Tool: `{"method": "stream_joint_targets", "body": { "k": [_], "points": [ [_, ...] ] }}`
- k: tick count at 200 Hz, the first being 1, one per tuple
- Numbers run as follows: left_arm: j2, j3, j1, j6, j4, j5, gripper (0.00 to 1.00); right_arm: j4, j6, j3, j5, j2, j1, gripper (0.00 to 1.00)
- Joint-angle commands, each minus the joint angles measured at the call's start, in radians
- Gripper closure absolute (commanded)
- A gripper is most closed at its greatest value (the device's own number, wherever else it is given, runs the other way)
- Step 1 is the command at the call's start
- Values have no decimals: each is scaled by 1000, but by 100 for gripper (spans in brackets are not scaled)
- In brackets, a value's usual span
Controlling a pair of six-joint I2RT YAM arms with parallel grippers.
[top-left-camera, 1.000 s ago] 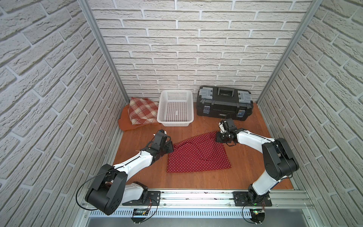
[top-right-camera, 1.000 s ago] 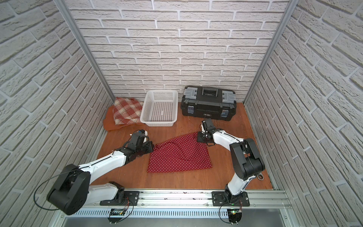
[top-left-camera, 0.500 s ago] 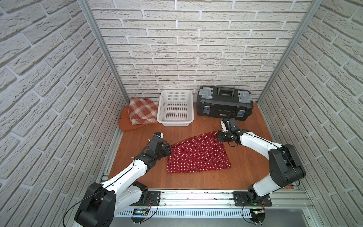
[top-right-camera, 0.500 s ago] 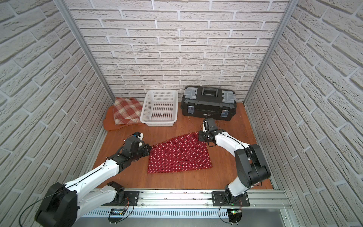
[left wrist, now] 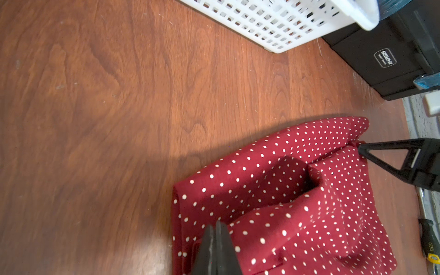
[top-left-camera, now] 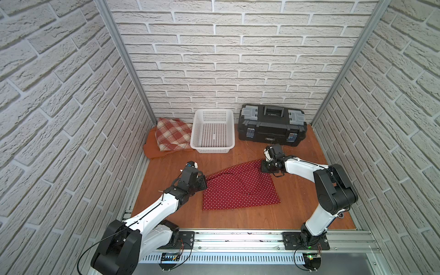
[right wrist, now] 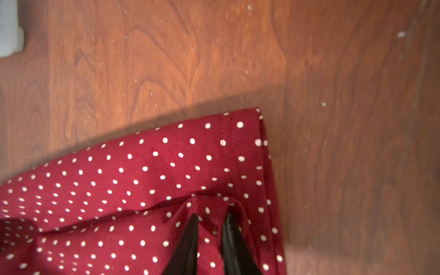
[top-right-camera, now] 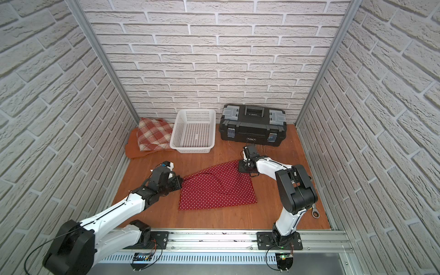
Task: Roll up the skirts
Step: Fold the skirt at the center of the board.
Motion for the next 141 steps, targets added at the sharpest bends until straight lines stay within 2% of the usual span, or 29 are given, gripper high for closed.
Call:
{"method": "stream_joint_targets", "body": {
  "k": [1, 90, 120, 141],
  "points": [
    [-1, -17, 6, -8, 10, -14, 100, 39, -6, 6, -7, -5, 7, 95],
    [-91, -31, 7, -25, -58, -47, 100, -4, 20, -84, 146, -257, 30, 97],
    [-116, -43, 9, -27, -48, -62, 100, 7, 23, -89, 199, -287, 32, 97],
    [-102, -45, 8, -14, -21, -77, 100, 7, 13, -52, 222, -254, 30, 97]
  ]
}}
